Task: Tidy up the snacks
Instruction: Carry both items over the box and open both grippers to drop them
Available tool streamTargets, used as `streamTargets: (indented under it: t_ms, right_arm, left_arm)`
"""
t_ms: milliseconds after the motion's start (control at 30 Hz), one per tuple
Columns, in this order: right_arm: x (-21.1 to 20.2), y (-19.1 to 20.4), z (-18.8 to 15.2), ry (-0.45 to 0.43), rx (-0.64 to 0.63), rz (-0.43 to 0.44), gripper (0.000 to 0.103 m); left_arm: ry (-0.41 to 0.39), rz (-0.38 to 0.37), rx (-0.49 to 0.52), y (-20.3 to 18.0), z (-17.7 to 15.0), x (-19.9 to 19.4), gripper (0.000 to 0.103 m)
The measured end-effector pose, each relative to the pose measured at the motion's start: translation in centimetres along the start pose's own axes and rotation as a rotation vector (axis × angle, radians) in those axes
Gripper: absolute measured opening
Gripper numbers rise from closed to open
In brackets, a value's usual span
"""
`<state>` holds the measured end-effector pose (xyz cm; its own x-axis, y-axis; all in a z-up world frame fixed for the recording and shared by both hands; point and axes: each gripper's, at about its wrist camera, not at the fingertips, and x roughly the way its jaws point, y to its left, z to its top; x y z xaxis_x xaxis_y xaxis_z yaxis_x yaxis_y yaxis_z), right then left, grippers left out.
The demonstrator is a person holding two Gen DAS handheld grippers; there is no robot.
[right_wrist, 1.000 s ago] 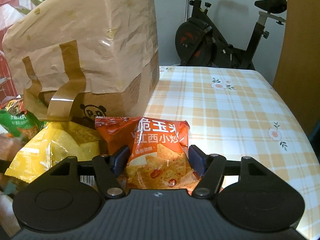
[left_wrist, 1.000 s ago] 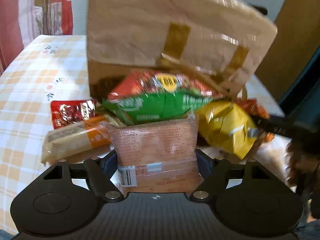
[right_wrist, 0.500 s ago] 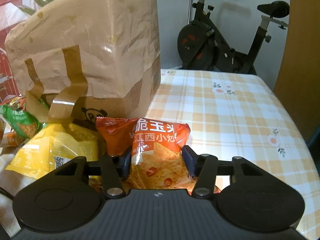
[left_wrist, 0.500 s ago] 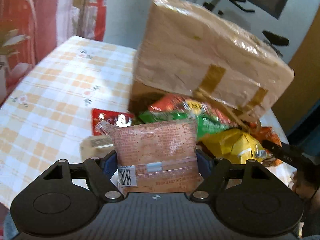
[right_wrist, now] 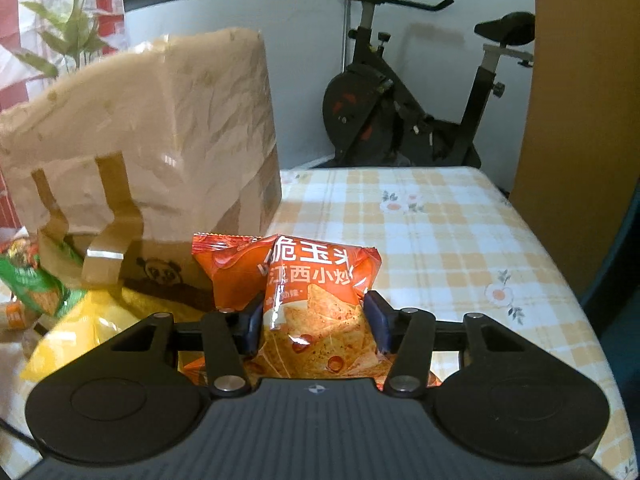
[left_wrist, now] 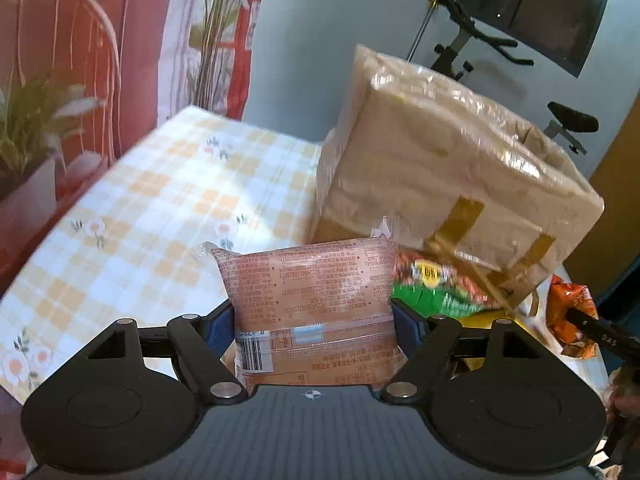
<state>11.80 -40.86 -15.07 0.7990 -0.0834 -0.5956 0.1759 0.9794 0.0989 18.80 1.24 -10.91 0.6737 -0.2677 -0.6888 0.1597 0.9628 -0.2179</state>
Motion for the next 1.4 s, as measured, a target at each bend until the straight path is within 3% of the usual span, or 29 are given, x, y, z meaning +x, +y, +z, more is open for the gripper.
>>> streamTargets:
  t_ms: [433, 633, 833, 1000, 1167, 1400]
  right_arm:
    - [-2.4, -0.6, 3.7, -0.140, 0.030, 0.004, 0.053]
    - [-3.9, -0.8, 6.3, -0.228, 0.001, -0.039, 0.053]
    - [-5.4, -0.1, 10.2, -0.340, -0.040, -0.028, 0.053]
    - [-5.4, 2.7, 13.6, -0.410, -0.118, 0.034, 0.053]
    - [-4.0, 7.0, 15.8, -0.450, -0.218, 0.092, 0.053]
    - [0.3, 11.8, 16.6, -0.372, -0.284, 0.176, 0.053]
  left_arm:
    - [-0.104, -0.002, 0.035, -1.1, 2.7, -1.4, 0.080]
    - [-0.173, -0.012, 0.076, -2.0, 5.3, -2.1, 0.080]
    - [-0.269, -0.066, 0.141, -4.6, 8.8, -2.8, 0.080]
    - [-0.316, -0.113, 0.196, -7.3, 12.0, -1.6, 0.080]
    - [-0.313, -0.171, 0.224, -10.3, 14.7, 0.8, 0.080]
    - [-0.247, -0.187, 0.210, -12.0, 15.8, 5.1, 0.080]
